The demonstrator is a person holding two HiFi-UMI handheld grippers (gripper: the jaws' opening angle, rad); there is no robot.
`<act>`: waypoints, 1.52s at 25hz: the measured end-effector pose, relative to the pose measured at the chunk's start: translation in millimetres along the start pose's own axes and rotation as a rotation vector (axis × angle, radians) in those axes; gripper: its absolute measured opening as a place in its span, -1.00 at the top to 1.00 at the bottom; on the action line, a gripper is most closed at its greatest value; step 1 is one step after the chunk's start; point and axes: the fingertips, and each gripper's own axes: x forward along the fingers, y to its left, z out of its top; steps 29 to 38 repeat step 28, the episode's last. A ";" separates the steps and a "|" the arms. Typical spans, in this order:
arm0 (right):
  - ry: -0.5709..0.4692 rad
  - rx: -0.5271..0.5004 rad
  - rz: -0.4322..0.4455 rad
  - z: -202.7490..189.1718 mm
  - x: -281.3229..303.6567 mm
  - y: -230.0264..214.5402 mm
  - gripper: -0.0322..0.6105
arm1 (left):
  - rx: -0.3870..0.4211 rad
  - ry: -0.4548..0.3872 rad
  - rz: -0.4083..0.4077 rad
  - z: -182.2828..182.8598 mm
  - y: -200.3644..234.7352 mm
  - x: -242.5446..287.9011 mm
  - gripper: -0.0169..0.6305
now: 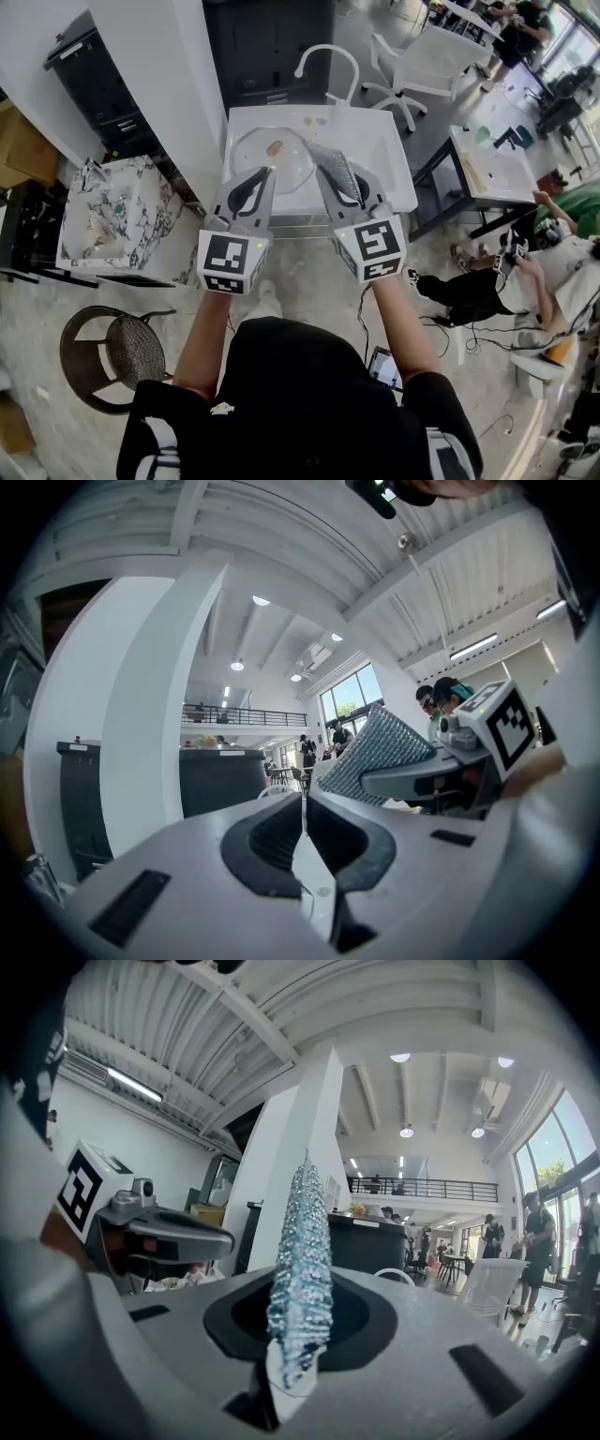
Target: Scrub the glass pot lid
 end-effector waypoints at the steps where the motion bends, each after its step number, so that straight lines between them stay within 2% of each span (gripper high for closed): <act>1: 0.003 -0.002 0.002 -0.4 -2.7 1.9 0.69 | -0.001 0.000 -0.001 0.1 -2.1 -2.6 0.91; 14: 0.017 0.001 0.001 -0.4 -26.3 17.8 0.69 | -0.005 -0.021 -0.001 5.4 -12.3 -28.2 0.91; 19: 0.006 0.002 -0.004 -1.1 -28.1 20.0 0.69 | 0.029 -0.012 0.006 0.2 -11.6 -32.9 0.91; 38: 0.006 0.011 -0.012 -0.2 -29.6 14.0 0.69 | 0.039 -0.013 0.007 3.1 -12.0 -31.2 0.91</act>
